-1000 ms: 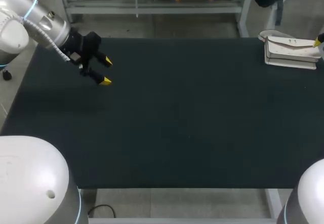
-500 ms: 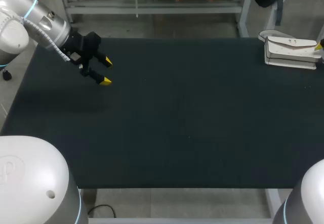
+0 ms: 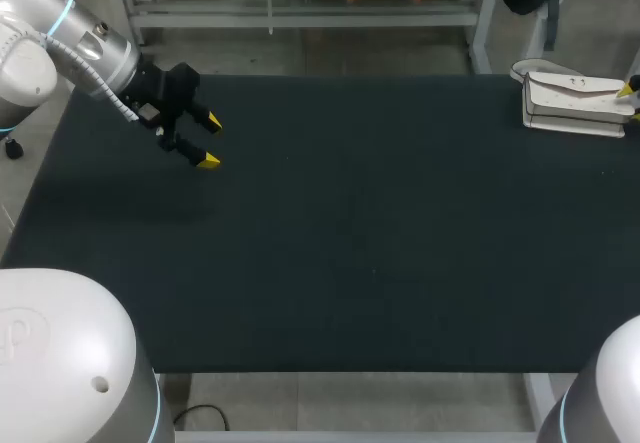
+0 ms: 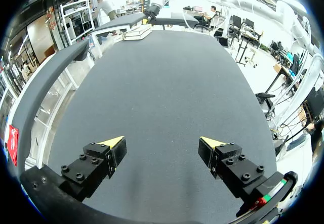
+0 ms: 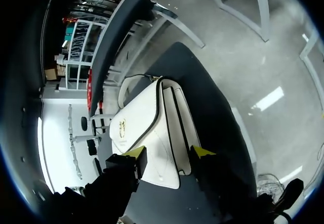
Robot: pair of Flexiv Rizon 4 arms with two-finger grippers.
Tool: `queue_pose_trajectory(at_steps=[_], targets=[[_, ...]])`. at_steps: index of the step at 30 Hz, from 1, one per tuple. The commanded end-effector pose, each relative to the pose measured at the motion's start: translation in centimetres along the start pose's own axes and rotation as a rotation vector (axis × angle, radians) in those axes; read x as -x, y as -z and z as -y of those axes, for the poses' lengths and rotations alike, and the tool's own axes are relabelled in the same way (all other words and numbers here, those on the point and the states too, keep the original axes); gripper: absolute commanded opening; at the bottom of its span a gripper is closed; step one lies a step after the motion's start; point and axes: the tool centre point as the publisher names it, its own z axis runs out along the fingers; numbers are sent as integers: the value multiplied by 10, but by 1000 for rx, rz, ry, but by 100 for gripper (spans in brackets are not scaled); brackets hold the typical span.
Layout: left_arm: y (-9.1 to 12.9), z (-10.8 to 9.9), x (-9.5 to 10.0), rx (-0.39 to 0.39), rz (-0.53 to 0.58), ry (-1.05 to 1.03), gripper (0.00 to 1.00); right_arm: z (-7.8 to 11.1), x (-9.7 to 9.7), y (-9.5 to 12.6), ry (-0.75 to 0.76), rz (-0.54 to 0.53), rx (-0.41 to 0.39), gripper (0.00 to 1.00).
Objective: Pick up the bag, open it, inspect its contents, close it, and place it on the opposite side
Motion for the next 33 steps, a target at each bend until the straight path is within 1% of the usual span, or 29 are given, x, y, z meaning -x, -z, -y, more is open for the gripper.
queue_pose_trajectory(at_steps=[1,4,7,10,12,13,17,21,27,33], targets=[[-1,0,0,-2,2,-1,100,-11,3,-4,0,-14,-334,49],[-1,0,0,-2,2,-1,100,-11,2,-5,-1,-17,-337,43],[-1,0,0,-2,2,-1,100,-11,2,-6,-4,-19,-343,33],[-1,0,0,-2,2,-1,100,-11,3,-7,-9,-30,-348,16],[-1,0,0,-2,2,-1,100,-11,3,-7,-10,-36,-350,3],[-1,0,0,-2,2,-1,100,-10,3,-7,-10,-36,-351,0],[-1,0,0,-2,2,-1,100,-5,1,-6,-3,-56,-358,0],[-1,0,0,-2,2,-1,100,5,-7,-6,24,-79,-373,0],[-1,0,0,-2,2,-1,100,28,-25,-16,80,-142,-426,0],[-1,0,0,-2,2,-1,100,48,-45,-27,143,-161,-465,0]])
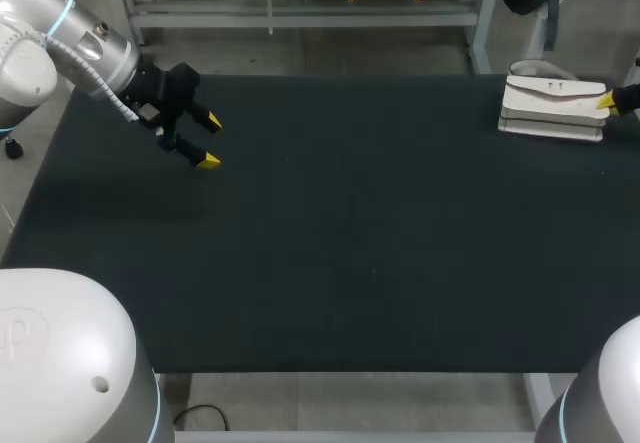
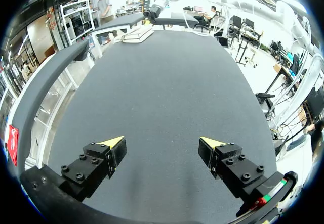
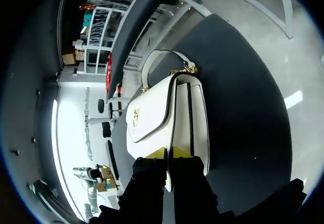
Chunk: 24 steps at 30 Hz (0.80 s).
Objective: Pick up the bag, open it, inspect its contents, close it, and place it on the opposite side
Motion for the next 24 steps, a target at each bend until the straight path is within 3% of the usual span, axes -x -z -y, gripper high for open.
queue_pose_trajectory(at_steps=[1,13,24], targets=[[-1,0,0,-2,2,-1,100,2,-8,-8,24,-7,-364,0],[-1,0,0,-2,2,-1,100,30,-34,-28,112,-18,-420,0],[-1,0,0,-2,2,-1,100,78,-40,-53,169,-31,-487,0]])
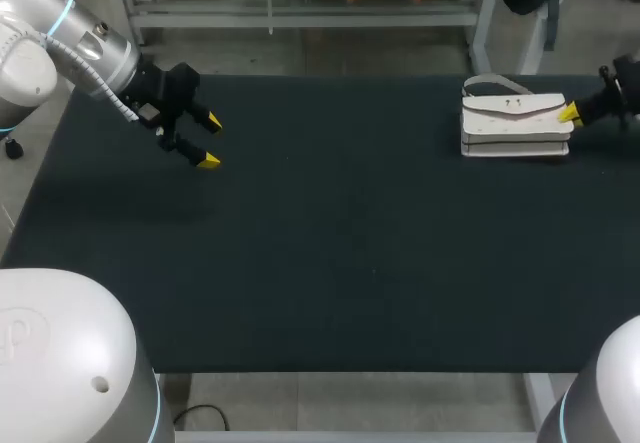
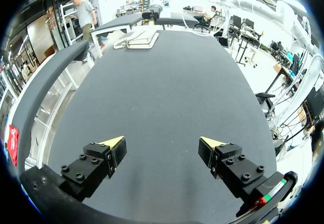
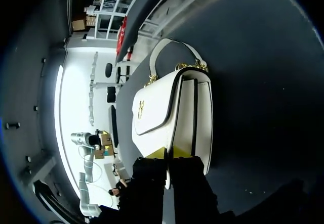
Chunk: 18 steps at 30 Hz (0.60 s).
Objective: Pick up the bag, open it, inspect its contents, close it, and place it on the opposite side
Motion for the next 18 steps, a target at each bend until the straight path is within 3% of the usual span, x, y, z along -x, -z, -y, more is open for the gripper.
queue_pose_trajectory(at_steps=[1,9,18], targets=[[-1,0,0,-2,2,-1,100,3,0,-14,17,8,-234,0],[-1,0,0,-2,2,-1,100,15,-10,-35,39,10,-207,0],[-1,0,0,-2,2,-1,100,21,-19,-37,40,38,-181,0]])
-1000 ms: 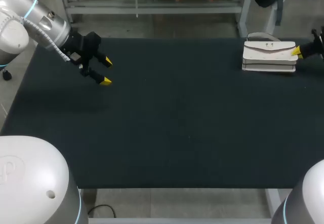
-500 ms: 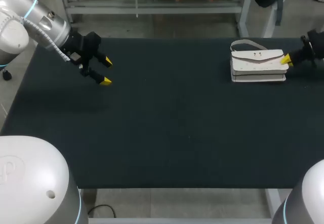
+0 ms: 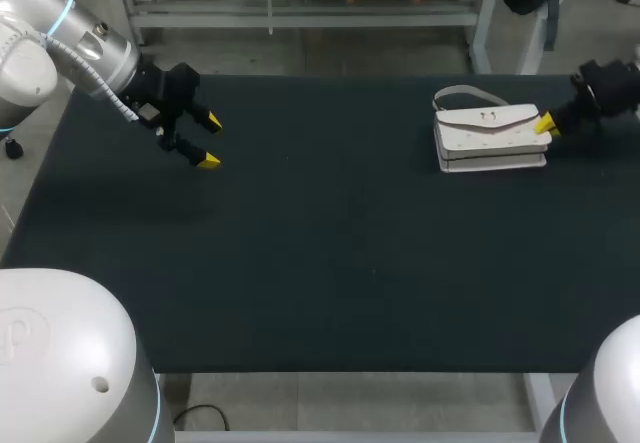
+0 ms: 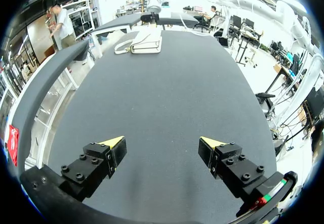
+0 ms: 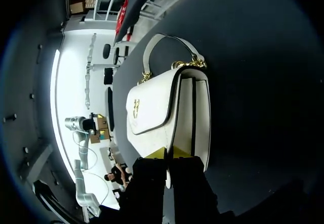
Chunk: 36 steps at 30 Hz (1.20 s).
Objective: Pick up the bag, open it, inspect its contents, close it, and place it on the opposite side
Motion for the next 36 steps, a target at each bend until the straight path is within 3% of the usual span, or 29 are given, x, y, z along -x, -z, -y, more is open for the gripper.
queue_pose_trajectory(at_steps=[1,13,24,36], targets=[[-1,0,0,-2,2,-1,100,-3,-2,2,0,1,-33,0],[-1,0,0,-2,2,-1,100,-3,-2,2,0,1,-33,0],[-1,0,0,-2,2,-1,100,25,-40,-46,47,-46,-7,0],[-1,0,0,-2,2,-1,100,58,-47,-85,-29,-75,109,0]])
